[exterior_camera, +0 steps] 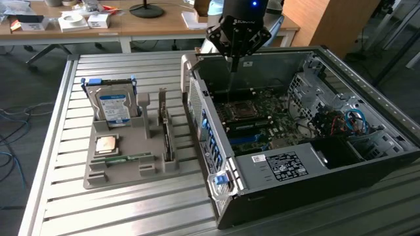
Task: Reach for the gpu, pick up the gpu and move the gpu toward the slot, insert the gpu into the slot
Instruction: 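Reach for the gpu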
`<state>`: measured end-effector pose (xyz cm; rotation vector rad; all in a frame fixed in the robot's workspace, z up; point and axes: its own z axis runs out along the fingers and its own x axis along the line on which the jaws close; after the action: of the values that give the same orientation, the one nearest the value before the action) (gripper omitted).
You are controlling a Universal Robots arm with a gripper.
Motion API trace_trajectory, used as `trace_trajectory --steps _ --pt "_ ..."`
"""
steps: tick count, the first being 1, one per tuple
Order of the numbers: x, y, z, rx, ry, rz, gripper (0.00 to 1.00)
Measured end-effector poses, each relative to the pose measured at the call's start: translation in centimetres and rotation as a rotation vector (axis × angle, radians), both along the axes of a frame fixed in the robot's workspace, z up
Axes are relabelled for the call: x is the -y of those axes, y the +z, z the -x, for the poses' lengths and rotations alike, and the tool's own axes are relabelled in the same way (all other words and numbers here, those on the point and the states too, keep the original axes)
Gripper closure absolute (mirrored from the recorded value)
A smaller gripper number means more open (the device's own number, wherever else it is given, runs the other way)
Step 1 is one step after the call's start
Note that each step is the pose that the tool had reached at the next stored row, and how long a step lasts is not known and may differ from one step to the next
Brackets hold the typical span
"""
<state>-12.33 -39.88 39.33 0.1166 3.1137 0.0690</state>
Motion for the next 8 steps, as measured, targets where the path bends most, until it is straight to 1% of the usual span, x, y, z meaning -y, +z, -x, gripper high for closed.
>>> trace_trajectory --steps 8 --pt "0.0 -0.01 0.27 0.0 0.0 0.0001 0.89"
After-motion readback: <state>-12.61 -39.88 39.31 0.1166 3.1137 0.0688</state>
